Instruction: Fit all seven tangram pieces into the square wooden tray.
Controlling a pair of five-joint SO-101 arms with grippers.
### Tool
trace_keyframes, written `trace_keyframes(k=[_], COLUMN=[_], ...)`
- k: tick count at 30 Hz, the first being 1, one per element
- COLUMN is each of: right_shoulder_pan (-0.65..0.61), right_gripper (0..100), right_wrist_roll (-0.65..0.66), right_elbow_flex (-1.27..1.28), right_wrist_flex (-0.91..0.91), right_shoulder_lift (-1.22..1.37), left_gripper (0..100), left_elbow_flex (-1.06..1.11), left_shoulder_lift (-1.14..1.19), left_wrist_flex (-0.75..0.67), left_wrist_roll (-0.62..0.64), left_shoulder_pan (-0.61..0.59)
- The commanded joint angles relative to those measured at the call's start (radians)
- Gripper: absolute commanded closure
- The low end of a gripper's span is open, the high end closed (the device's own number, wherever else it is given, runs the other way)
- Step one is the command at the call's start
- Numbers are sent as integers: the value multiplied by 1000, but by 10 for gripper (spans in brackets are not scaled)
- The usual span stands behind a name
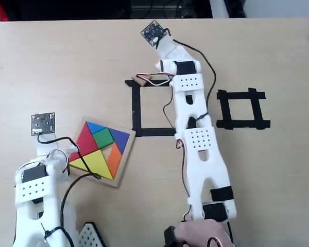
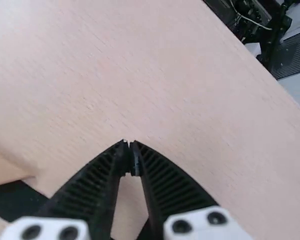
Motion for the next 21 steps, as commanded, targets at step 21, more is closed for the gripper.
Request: trace_keyframes(k=[21], right_shoulder_pan=[58], right_gripper=[988], right_wrist_roll=[-276], right_elbow_flex=[-41], right_wrist_flex=[623], right_shoulder_lift=[-464], left_gripper=[970], left_elbow_flex=[-166], left_shoulder_lift=[-6], left_wrist_flex=[-180], left_wrist_roll=[40], left_shoulder_pan=[53])
